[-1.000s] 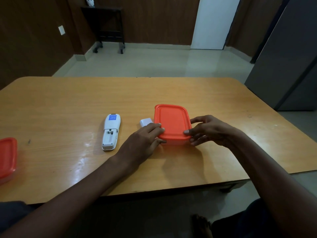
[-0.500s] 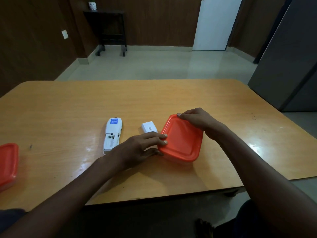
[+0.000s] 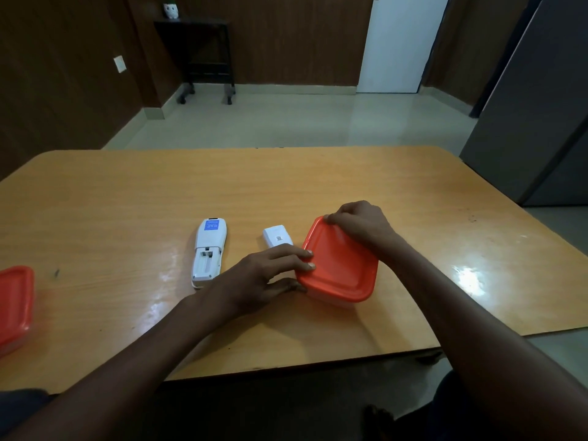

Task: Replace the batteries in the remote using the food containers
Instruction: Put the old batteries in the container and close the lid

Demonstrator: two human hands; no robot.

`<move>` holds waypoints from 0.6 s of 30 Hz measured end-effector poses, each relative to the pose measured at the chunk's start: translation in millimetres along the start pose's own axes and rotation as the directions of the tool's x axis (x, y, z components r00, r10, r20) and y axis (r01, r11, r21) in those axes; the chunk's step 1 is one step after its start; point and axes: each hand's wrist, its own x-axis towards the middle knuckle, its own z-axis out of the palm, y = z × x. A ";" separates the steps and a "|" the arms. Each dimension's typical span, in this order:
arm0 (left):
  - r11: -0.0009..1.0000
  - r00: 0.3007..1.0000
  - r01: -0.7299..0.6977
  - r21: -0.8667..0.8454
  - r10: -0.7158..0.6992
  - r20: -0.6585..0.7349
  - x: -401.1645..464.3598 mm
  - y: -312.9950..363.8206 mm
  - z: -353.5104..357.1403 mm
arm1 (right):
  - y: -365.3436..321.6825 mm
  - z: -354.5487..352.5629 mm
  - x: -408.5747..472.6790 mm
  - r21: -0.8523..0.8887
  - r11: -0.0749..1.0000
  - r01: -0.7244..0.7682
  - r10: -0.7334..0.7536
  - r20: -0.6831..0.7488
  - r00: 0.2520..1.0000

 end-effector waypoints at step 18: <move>0.993 0.993 0.112 0.034 -0.111 -0.028 -3.2 9.6 6.9 | 3.8 31.9 -26.3 -0.451 0.850 0.271 -0.251 0.106 0.962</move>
